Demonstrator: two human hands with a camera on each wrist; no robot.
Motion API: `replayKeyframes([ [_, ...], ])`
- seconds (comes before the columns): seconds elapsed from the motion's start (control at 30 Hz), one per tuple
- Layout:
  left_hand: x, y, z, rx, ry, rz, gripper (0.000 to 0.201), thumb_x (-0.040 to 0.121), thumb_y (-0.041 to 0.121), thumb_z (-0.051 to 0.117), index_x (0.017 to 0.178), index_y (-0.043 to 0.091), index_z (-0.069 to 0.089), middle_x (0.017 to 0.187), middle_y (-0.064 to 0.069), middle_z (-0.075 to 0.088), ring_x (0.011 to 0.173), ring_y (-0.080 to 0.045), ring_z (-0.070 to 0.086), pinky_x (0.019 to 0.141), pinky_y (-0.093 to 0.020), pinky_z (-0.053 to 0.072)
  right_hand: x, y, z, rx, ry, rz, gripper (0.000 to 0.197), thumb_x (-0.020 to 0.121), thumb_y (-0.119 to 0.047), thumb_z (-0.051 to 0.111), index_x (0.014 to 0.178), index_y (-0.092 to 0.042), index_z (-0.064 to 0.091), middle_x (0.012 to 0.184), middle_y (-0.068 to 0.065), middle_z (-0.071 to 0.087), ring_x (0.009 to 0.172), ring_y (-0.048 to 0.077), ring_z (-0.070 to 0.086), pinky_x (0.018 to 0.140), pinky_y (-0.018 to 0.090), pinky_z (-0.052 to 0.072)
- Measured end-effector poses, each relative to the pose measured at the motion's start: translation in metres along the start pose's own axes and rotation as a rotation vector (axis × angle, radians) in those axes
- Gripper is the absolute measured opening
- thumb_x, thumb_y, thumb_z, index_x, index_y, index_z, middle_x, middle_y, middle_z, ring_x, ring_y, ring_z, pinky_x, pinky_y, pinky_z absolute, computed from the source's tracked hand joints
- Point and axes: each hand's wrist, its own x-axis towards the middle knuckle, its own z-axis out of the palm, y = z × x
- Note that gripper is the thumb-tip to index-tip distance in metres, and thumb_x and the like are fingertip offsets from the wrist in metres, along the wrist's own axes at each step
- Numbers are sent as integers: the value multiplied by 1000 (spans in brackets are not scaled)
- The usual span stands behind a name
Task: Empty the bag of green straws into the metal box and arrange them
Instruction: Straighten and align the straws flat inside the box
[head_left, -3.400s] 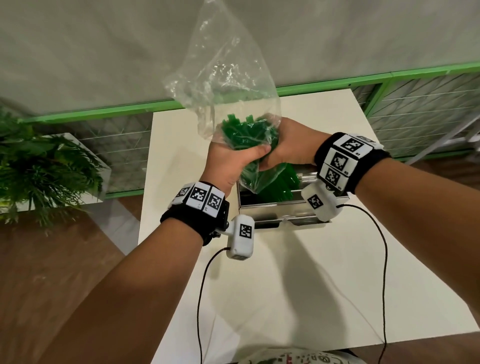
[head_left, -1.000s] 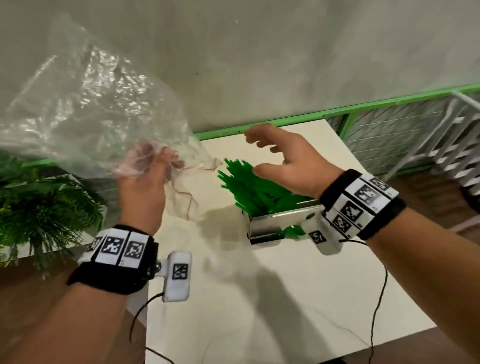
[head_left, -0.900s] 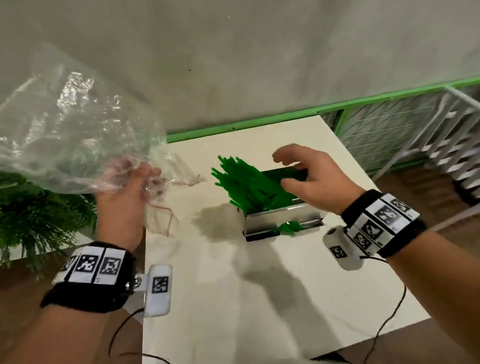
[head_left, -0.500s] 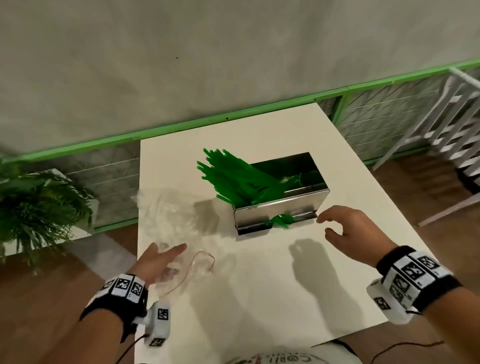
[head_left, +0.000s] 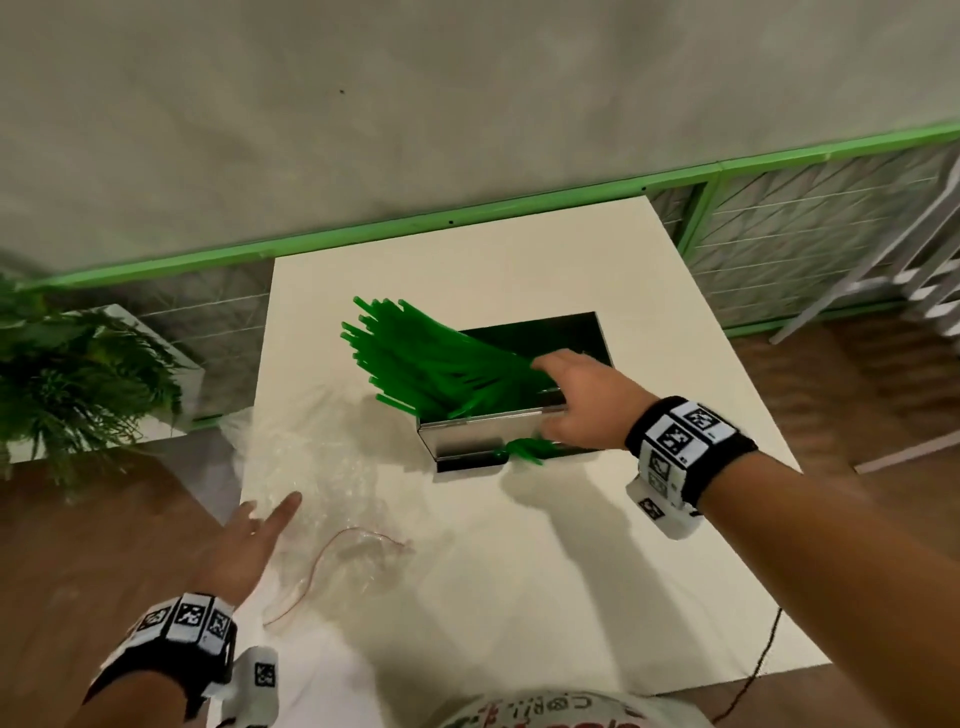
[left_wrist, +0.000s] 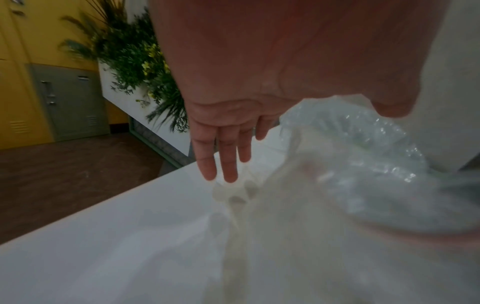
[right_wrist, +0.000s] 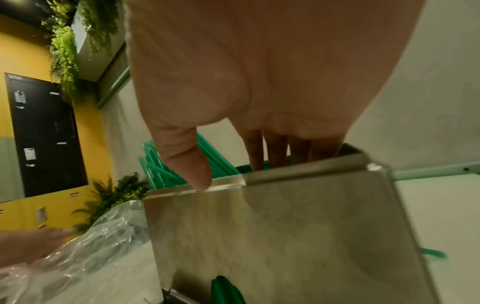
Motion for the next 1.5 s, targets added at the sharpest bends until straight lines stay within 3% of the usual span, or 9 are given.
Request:
replayKeyframes([
  [0.2, -63, 67, -12, -106, 304, 226, 64, 91, 68, 56, 127, 15, 55, 122, -9, 59, 119, -40, 57, 99, -52, 46, 41, -3, 12, -81, -191, 1, 91, 70, -48, 67, 146, -9, 36, 135, 14, 49, 121, 33, 51, 97, 46, 51],
  [0.33, -49, 71, -3, -149, 154, -15, 118, 57, 101, 50, 149, 27, 41, 155, -7, 43, 139, -36, 44, 113, -60, 36, 49, 2, 18, -106, -189, -13, 90, 67, -51, 67, 143, -11, 39, 128, 11, 49, 115, 32, 54, 92, 46, 53],
  [0.43, -52, 64, 27, -150, -41, -160, 92, 79, 80, 59, 154, 31, 35, 160, 3, 35, 143, -31, 37, 113, -56, 36, 50, 4, 22, -111, -183, -19, 86, 68, -54, 65, 141, -15, 41, 122, 10, 47, 109, 33, 56, 89, 44, 54],
  [0.6, -57, 80, 61, -102, -94, 89, 93, 79, 62, 74, 156, 33, 32, 165, 1, 31, 145, -27, 40, 118, -46, 34, 52, 7, 26, -88, -173, -13, 86, 71, -51, 67, 144, -15, 39, 123, 10, 46, 110, 32, 56, 90, 43, 54],
  [0.87, -58, 151, 31, -246, 209, 313, 62, 97, 47, 63, 151, 25, 40, 154, 2, 45, 137, -22, 48, 111, -36, 36, 50, 6, 22, -9, -179, -26, 87, 73, -50, 67, 147, -15, 37, 122, 9, 46, 111, 30, 54, 90, 42, 53],
  [1.07, -71, 165, 20, -342, 212, 425, 55, 97, 52, 60, 146, 34, 44, 147, 9, 48, 130, -12, 51, 114, -52, 42, 60, 16, -1, 489, -207, 156, 66, 74, -21, 54, 140, -19, 54, 132, 9, 61, 121, 27, 57, 107, 44, 45],
  [1.27, -90, 171, 30, -395, 227, 443, 53, 101, 44, 58, 149, 30, 40, 147, 8, 46, 131, -14, 51, 113, -51, 44, 70, 19, 4, 157, -174, 35, 58, 81, 9, 47, 129, -18, 65, 129, 9, 65, 119, 29, 60, 102, 39, 51],
  [1.37, -99, 170, 36, -375, 221, 461, 54, 101, 41, 59, 149, 30, 39, 154, 8, 41, 133, -13, 51, 109, -40, 46, 74, 17, 5, 69, -169, -7, 55, 81, 10, 49, 126, -17, 66, 124, 10, 67, 113, 30, 63, 95, 37, 54],
  [1.5, -115, 163, 45, -337, 206, 479, 54, 100, 33, 61, 149, 29, 38, 154, 11, 38, 134, -7, 48, 85, -11, 41, 83, 14, 5, -80, -172, -46, 43, 82, 5, 54, 117, -16, 67, 113, 11, 67, 104, 32, 65, 86, 38, 57],
])
